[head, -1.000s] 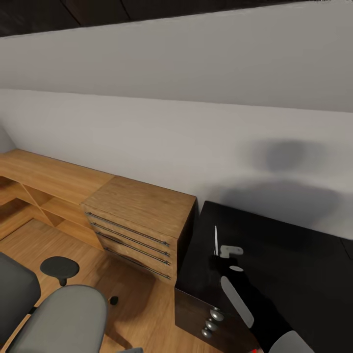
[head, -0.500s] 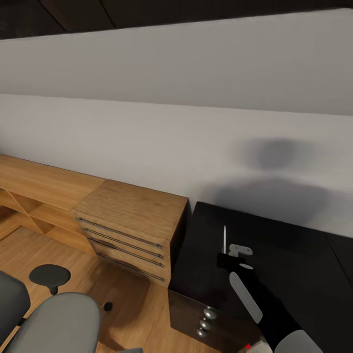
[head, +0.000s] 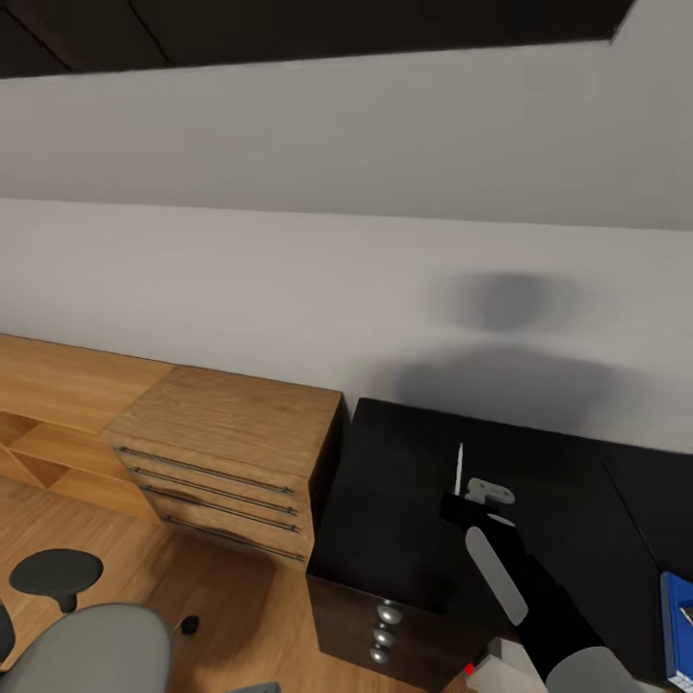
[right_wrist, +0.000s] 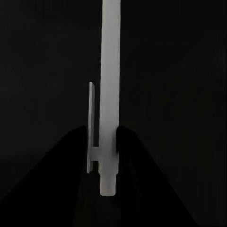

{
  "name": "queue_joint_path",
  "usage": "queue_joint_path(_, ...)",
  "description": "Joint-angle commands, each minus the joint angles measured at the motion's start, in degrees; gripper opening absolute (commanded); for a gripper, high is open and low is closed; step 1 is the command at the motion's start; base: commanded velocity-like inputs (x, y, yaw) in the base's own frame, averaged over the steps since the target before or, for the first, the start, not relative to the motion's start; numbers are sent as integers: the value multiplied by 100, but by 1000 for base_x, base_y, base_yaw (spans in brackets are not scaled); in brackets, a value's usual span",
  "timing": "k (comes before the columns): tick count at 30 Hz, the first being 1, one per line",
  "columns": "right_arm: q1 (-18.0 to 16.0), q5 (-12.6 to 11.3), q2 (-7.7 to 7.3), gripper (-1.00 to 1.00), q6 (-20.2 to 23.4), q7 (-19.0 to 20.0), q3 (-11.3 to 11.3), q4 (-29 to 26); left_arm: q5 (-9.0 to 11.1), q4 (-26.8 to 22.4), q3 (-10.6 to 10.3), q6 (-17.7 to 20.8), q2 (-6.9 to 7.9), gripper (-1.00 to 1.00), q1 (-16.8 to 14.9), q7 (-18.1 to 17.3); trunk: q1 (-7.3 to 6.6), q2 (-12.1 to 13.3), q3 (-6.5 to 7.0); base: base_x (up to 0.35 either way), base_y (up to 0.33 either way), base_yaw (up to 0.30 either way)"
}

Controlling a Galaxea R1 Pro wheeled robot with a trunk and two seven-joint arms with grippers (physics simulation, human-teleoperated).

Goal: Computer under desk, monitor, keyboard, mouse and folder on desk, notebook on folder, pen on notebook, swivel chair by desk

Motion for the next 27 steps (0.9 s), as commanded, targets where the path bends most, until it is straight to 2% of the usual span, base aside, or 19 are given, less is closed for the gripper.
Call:
queue_joint_path(1, -7, -49, -7, -100, 9, -52, 7, -7, 10, -12, -17, 26, 6, 100, -6, 41, 3, -10, -4, 0, 0, -217)
queue_joint_path(5, -8, -44, -15, -100, 6, -42, -201, 3, 9, -12, -11, 26, 6, 100, -8, 41, 3, -10, 22, 0, 0, -219)
queue_joint_path(10, -8, -50, -147, -100, 6, 17, -328, 71, -2, -12, -6, 26, 9, 100, -7, 43, 3, -10, 53, 0, 0, -220)
queue_joint_path(13, -8, -51, -184, -100, 6, 164, -377, 132, -10, -12, 2, 26, 18, 100, -7, 47, 3, -10, 72, 0, 0, -220)
queue_joint_path(17, -7, -52, -204, -100, 7, 381, -591, 214, -14, -12, 9, 26, 26, 100, -7, 49, 3, -10, 96, 0, 0, -222)
queue_joint_path(27, -8, -60, -209, -100, 8, 449, -749, 294, -16, -12, 9, 26, 23, 100, -8, 50, 3, -10, 155, 0, 0, -236)
